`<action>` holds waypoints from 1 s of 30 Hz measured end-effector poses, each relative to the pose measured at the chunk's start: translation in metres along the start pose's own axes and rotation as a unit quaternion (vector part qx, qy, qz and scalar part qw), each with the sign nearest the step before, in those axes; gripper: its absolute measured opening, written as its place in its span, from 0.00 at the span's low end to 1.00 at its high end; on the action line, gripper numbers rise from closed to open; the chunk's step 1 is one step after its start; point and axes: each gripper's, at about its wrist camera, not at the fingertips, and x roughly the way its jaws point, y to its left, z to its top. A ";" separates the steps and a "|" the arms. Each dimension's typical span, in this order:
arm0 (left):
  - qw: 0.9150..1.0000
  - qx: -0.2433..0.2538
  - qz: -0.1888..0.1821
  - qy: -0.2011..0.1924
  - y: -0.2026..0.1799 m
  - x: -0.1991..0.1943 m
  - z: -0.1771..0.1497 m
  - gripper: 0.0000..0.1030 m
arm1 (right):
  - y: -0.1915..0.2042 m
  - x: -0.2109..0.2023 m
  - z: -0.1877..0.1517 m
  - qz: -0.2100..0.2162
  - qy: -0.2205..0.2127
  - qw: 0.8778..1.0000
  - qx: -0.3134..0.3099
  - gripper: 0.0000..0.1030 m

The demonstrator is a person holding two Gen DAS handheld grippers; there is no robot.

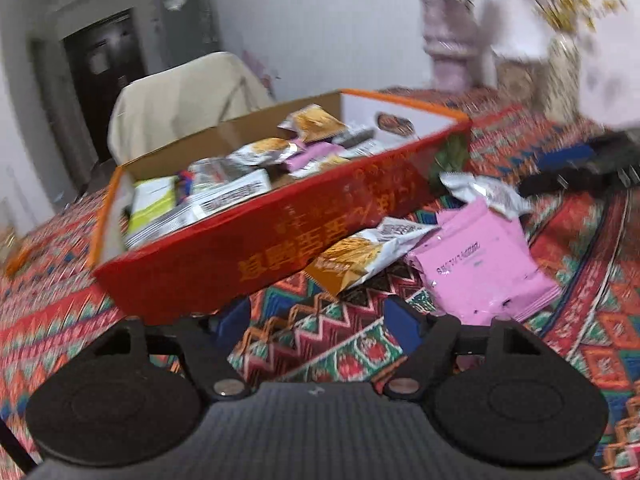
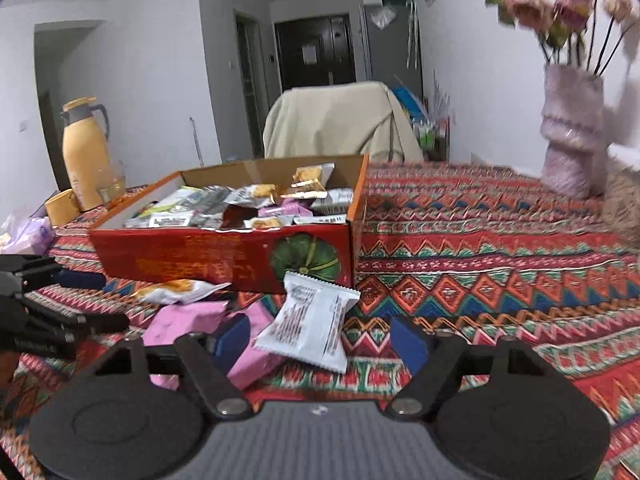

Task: Organize snacks
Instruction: 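Grasp a white packet with the right tool while the left tool grasps a silver packet, then carry both packets into the box and open both tools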

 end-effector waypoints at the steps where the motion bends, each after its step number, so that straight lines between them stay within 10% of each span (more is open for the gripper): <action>1: 1.000 0.015 -0.004 0.003 -0.002 0.005 0.002 0.74 | -0.002 0.008 0.002 0.003 0.003 1.000 0.005 0.66; 5: 0.999 0.047 -0.017 0.002 -0.006 0.020 0.009 0.67 | -0.002 0.031 0.007 0.025 0.019 0.999 0.022 0.63; 15: 0.998 0.060 -0.029 0.004 -0.010 0.025 0.020 0.15 | -0.005 0.054 0.008 0.038 0.033 0.998 0.044 0.39; 30: 0.993 -0.113 -0.039 -0.009 -0.032 -0.121 -0.065 0.13 | 0.036 -0.093 -0.048 0.041 -0.050 0.998 0.003 0.39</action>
